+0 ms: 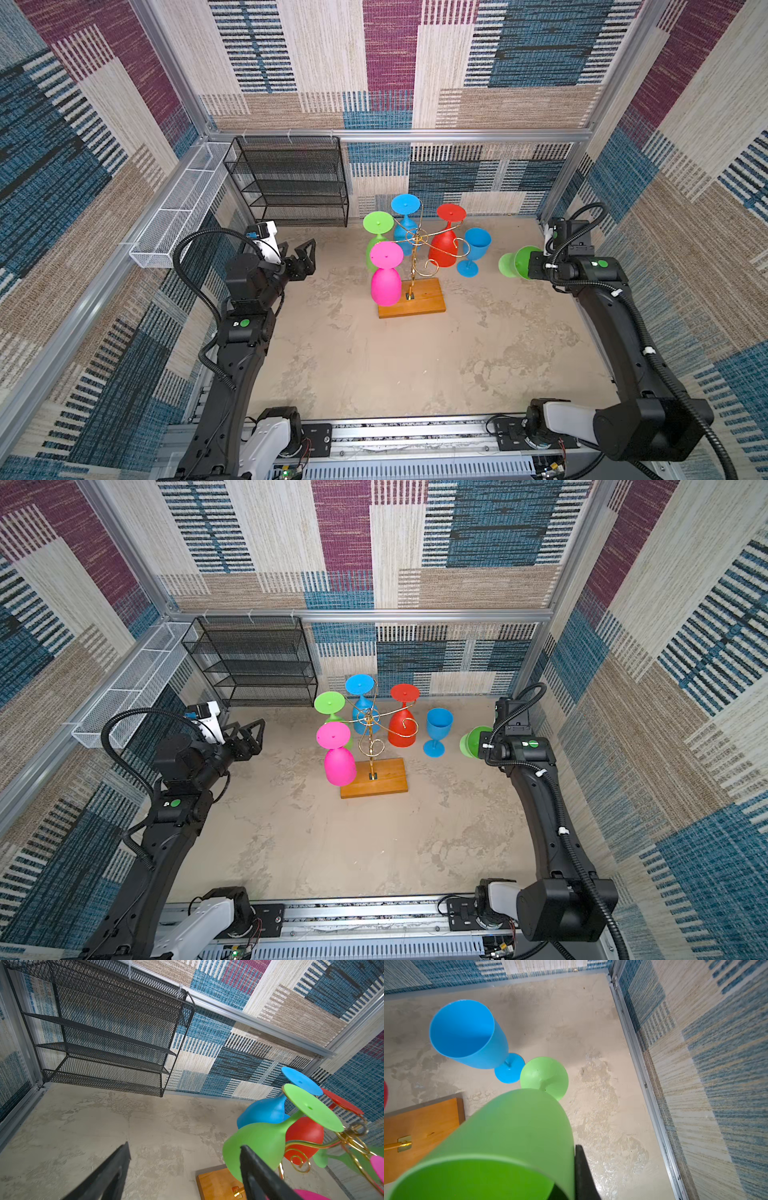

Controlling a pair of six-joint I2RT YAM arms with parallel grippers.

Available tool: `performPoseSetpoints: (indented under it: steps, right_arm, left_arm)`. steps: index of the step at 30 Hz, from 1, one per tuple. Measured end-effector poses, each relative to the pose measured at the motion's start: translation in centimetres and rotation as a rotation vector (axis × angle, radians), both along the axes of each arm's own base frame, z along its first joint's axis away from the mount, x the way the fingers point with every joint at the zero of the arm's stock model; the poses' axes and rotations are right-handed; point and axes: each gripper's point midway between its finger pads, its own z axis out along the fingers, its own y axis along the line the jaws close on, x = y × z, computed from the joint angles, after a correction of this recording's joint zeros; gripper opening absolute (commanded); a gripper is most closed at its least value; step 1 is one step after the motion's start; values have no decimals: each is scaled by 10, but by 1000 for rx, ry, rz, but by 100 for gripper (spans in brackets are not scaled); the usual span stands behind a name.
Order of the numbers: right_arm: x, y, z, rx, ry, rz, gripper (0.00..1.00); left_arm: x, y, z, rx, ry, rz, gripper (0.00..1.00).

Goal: Take the wine glass off the wine glass rack
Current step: 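Carry the green glass down toward the blue glass on the table with the right gripper, then set the green glass upright beside the blue glass and open the right gripper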

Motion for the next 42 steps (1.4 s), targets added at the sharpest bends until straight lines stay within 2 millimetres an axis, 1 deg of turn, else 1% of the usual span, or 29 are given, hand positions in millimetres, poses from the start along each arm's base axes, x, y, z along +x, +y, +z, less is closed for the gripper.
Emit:
performPoseSetpoints:
  steps: [9,16,21,31,39,42]
  right_arm:
    - [18,-1,-38,7,55,-12,0]
    - [39,-4,-49,6,56,-32,0]
    - [48,-5,-60,7,65,-35,0]
    - [66,-6,-74,6,82,-36,0]
    - [79,-6,-78,6,92,-35,0]
    - [84,-6,-78,6,92,-34,1]
  left_arm:
    - [0,0,-1,0,1,0,85]
    - [0,0,-2,0,3,0,85]
    - [0,0,-2,0,4,0,85]
    - [0,0,-3,0,7,0,85]
    - [1,0,-5,-1,11,0,85]
    - [1,0,-5,-1,11,0,85]
